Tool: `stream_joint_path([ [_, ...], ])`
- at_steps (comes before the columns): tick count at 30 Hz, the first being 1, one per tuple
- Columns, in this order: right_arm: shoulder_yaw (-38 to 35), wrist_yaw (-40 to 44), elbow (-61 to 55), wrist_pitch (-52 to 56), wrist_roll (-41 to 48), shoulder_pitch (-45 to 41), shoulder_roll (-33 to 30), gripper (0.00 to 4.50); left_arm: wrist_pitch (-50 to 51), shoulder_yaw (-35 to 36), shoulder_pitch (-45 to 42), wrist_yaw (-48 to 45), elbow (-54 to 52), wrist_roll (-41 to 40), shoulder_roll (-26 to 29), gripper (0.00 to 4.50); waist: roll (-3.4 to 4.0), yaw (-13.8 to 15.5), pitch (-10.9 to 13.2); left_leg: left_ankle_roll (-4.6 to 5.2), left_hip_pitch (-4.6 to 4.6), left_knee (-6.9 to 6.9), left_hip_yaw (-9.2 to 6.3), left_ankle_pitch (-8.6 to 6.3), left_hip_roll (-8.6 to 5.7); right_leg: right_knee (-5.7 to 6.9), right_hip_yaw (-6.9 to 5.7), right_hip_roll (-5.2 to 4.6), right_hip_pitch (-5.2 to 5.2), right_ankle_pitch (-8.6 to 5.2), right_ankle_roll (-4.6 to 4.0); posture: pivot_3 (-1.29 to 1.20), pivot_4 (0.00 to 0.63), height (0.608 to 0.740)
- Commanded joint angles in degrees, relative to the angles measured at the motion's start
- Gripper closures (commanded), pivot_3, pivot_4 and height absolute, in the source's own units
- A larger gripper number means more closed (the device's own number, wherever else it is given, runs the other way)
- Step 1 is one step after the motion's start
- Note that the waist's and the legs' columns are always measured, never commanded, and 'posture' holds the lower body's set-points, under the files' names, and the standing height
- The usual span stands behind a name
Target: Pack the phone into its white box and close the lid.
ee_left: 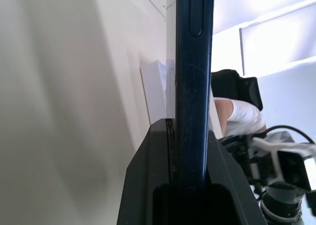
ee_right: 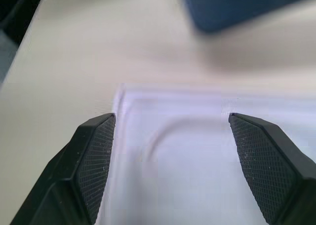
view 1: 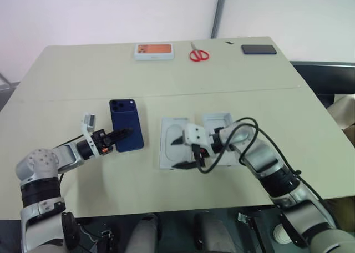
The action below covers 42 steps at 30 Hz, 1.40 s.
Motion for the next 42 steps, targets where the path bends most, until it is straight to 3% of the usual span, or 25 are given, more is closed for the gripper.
stream_joint_path([
  [1,1.13,-0.83,-3.82,-1.21,-1.11,0.34,-0.52,0.68,-0.29,1.12,-0.66,0.01,-3.46,-2.91,-0.01,4.5,-0.06,0.0,0.03,0.0,0.0,0.03,0.0,0.0,0.0,0.0,0.0,0.0,0.01,0.0,0.0,0.0,0.15,0.74],
  [8,2.59,-3.47,-1.99,-0.87,-3.09,-0.14,0.7,0.68,0.97,0.89,-0.63,1.63,-4.49,-4.27,-0.57,4.5,-0.08,0.19,0.05,0.01,-0.05,0.19,-0.07,-0.01,0.01,-0.01,-0.01,-0.02,0.06,0.0,0.0,0.0,0.15,0.74],
  [11,3.48,-3.64,-0.96,-2.36,-4.33,0.0,0.27,1.48,0.64,0.59,-0.35,2.41,-4.96,-4.55,-1.01,4.5,-0.08,0.28,0.05,0.04,-0.06,0.28,-0.09,-0.03,0.0,-0.01,-0.01,-0.02,0.08,0.0,0.0,0.0,0.15,0.74],
  [20,3.75,-4.42,1.36,-2.61,-5.73,-0.62,1.47,1.48,1.01,0.15,-0.14,3.58,-5.89,-4.78,-1.32,4.5,-0.09,0.25,0.05,0.05,-0.06,0.32,-0.08,-0.04,0.0,0.0,-0.03,-0.02,0.1,0.0,0.0,0.0,0.15,0.74],
  [24,4.27,-4.93,2.15,-3.71,-6.55,-0.41,1.65,2.78,1.49,0.24,-0.21,4.0,-6.01,-5.08,-1.47,4.5,-0.09,0.23,0.05,0.05,-0.06,0.36,-0.08,-0.04,0.0,0.0,-0.03,-0.01,0.12,0.0,0.0,0.0,0.15,0.74],
  [33,4.13,-5.94,3.46,-3.63,-6.92,-0.75,2.78,2.78,1.01,-0.25,-0.47,4.47,-6.35,-5.05,-1.47,4.5,-0.1,0.18,0.05,0.05,-0.06,0.37,-0.08,-0.04,0.0,0.01,-0.03,-0.01,0.13,0.0,0.0,0.0,0.15,0.74],
  [42,4.22,-11.46,10.2,-4.73,-9.12,-4.26,9.66,2.78,2.61,1.55,-3.04,6.97,-5.32,-7.69,-2.7,4.5,-0.1,-0.04,0.04,0.05,-0.04,0.39,-0.08,-0.04,0.03,0.05,-0.03,0.06,0.12,0.02,-0.03,0.0,0.15,0.74],
])
